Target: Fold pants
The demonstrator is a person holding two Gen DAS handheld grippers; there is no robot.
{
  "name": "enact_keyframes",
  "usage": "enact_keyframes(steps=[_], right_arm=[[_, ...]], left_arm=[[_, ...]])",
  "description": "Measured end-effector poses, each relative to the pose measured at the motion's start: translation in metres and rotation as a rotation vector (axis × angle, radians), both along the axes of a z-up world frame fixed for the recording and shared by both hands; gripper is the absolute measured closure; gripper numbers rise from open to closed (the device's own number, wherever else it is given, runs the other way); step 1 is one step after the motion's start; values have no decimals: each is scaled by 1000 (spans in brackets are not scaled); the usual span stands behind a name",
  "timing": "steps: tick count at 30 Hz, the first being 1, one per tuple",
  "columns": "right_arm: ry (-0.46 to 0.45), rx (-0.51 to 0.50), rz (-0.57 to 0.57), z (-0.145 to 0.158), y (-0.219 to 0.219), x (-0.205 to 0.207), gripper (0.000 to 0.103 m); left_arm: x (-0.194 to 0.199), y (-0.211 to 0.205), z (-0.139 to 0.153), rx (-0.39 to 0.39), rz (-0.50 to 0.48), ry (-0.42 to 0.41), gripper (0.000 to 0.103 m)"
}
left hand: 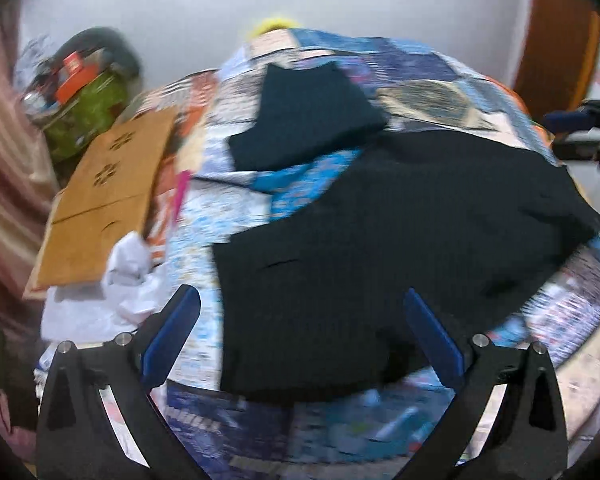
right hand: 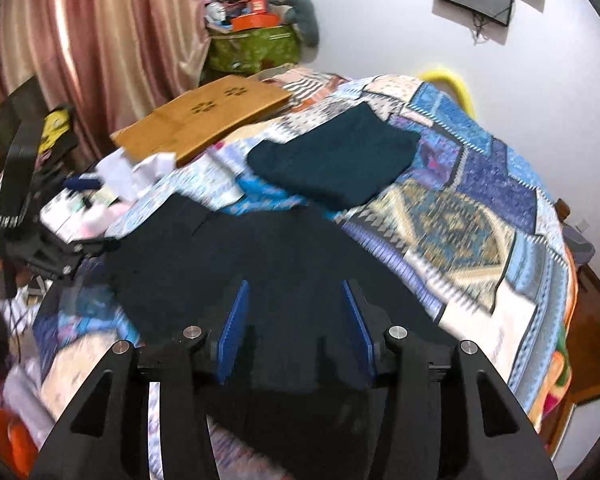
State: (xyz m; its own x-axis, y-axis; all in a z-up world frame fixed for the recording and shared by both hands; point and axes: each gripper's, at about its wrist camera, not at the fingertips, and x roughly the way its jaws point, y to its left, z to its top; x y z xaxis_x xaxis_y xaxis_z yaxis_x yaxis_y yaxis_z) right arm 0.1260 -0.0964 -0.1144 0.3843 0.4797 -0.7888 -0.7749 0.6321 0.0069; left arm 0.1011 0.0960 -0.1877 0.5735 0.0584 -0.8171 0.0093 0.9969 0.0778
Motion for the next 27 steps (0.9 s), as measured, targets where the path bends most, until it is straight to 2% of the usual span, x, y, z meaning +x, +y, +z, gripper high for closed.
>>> enact_keyframes(steps=[4,6,8,12,13,14,16,18,23,27], right_arm=[[18,-31,33,-23,2,-25,59],[55,-26,39,-34,2,-28,59],[89,-16,28,-44,4,-27,59],[135,-18,32,-58,11,-27,59],[136,-16,38,-59,13,-27,61],[131,-11,44,-59,15,-28,64],[126,-6,59,-59,19,-30,85],[120,15,59,-58,20,-32,93],[155,66,92,-53,19,-39,94],[197,64,76,-65,20,-41,94]], left_arm=[[-6,-32,-8,32,-88,16,0],[-7,-44,-17,41,-129,40,1],[-4,-54,-25,44,-161,58,18],[4,-65,-33,34,-188,70,41],[5,-66,-33,24,-197,73,52],[6,-66,-33,15,-202,74,64],[5,-68,-32,11,-207,71,77],[2,-65,-29,17,-199,57,82],[-9,-52,-21,-27,-182,55,86],[-14,-53,-34,-52,-178,93,86]])
